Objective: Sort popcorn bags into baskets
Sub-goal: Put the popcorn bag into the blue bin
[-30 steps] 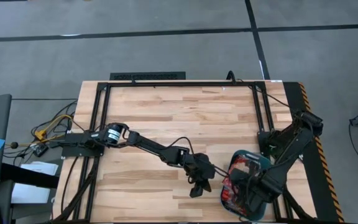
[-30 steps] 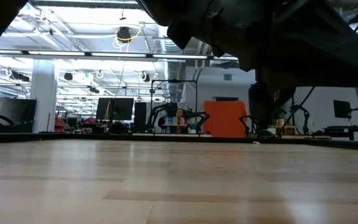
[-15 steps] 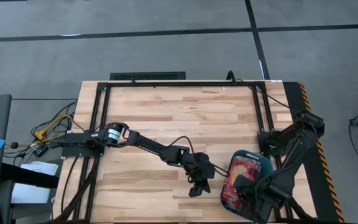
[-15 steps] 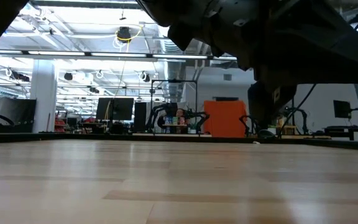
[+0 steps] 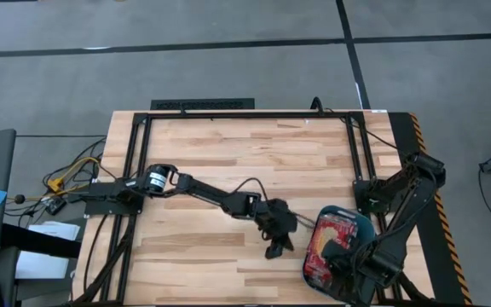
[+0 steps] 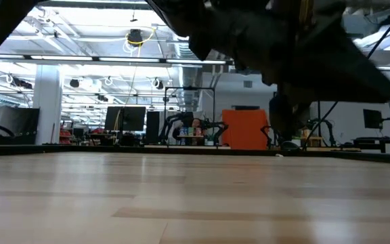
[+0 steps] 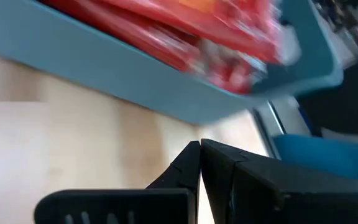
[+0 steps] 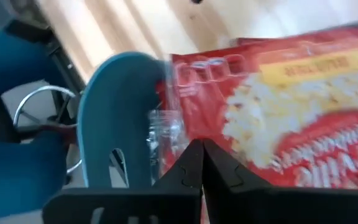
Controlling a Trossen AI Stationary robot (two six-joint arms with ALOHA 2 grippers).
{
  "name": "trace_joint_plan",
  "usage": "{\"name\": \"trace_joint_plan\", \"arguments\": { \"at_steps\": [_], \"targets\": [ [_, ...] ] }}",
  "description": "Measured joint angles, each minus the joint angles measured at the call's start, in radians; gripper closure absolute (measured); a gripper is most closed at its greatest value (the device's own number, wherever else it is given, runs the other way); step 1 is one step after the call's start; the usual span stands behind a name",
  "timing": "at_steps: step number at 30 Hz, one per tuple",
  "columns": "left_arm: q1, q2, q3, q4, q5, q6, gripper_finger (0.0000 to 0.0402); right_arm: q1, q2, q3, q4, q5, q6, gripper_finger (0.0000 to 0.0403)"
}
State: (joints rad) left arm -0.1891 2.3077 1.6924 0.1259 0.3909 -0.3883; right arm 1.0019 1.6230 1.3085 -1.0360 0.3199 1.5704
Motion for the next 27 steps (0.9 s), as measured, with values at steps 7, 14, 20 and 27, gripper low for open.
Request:
{"name": "trace_joint_plan", "arguments": {
  "at_steps": [7,14,20,27],
  "targets": [
    [0.034,0.000,0.000,0.011,0.008,-0.016,0.0401,0.005,-0.002,0.066,-0.308,-0.004,0.213,0.0393],
    [0.028,-0.001,0.000,0.063,-0.011,-0.018,0.0401,0.005,0.000,0.047,-0.535,-0.196,0.361,0.0387],
    [0.027,-0.001,0.000,0.107,-0.013,-0.032,0.0401,-0.004,0.000,-0.025,-0.534,-0.239,0.421,0.0396],
    [0.023,-0.001,0.000,0.120,-0.021,-0.066,0.0401,-0.030,0.001,-0.102,-0.531,-0.247,0.439,0.0385]
  ]
}}
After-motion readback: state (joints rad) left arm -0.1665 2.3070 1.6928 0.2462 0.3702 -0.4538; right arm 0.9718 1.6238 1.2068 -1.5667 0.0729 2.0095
